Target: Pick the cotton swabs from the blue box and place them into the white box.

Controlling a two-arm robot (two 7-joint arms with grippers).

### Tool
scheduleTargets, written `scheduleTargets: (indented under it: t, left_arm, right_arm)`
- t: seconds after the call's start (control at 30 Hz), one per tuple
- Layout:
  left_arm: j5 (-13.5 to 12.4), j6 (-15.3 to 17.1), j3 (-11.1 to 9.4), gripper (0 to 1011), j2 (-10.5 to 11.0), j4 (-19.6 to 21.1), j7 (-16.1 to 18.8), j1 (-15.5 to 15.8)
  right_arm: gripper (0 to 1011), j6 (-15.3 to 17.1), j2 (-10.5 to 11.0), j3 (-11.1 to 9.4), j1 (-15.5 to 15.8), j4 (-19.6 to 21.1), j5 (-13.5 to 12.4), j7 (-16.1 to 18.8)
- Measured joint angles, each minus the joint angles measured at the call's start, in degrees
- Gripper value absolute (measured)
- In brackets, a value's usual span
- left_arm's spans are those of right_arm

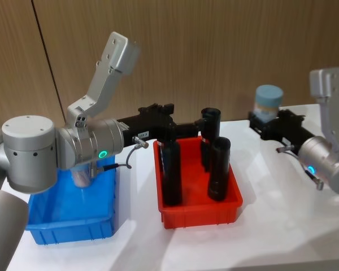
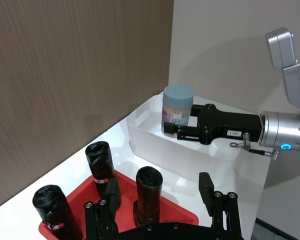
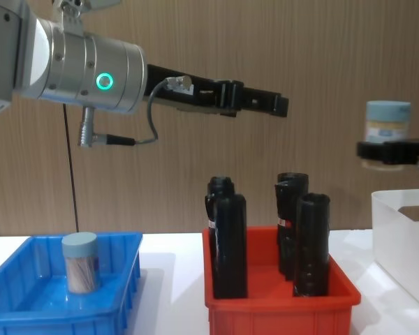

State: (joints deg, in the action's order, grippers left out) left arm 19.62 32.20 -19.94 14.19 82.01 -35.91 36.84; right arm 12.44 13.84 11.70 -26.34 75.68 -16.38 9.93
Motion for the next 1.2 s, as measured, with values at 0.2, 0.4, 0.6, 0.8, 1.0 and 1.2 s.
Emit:
scheduleTargets:
  t: [0.2, 0.4, 0.6, 0.8, 1.0, 1.2]
  left_arm:
    - [0.0, 0.0, 0.0, 1004, 0.0, 0.0, 0.0, 0.0]
    - [0.0, 0.0, 0.0, 1004, 0.0, 0.0, 0.0, 0.0]
    - [0.0, 0.0, 0.0, 1004, 0.0, 0.0, 0.0, 0.0]
    - [0.0, 0.0, 0.0, 1004, 0.0, 0.0, 0.0, 0.0]
    - [0.0, 0.0, 0.0, 1004, 0.0, 0.0, 0.0, 0.0]
    - [0.0, 0.0, 0.0, 1004, 0.0, 0.0, 0.0, 0.0]
  right_arm:
    - [623, -0.3, 0.7, -1.1, -0.3, -0.9, 0.2, -1.9]
    - [623, -0.2, 1.3, -2.2, -0.4, -2.2, 0.3, -3.7]
    - [623, 0.8, 1.9, -3.2, -0.6, -3.7, 0.0, -5.1]
    - [623, 2.3, 2.2, -3.9, -0.8, -5.5, 0.0, -5.9]
    - [623, 3.7, 2.3, -4.3, -1.3, -7.6, -0.3, -6.4]
    - [623, 4.4, 2.3, -4.6, -1.7, -9.1, -0.5, -6.6]
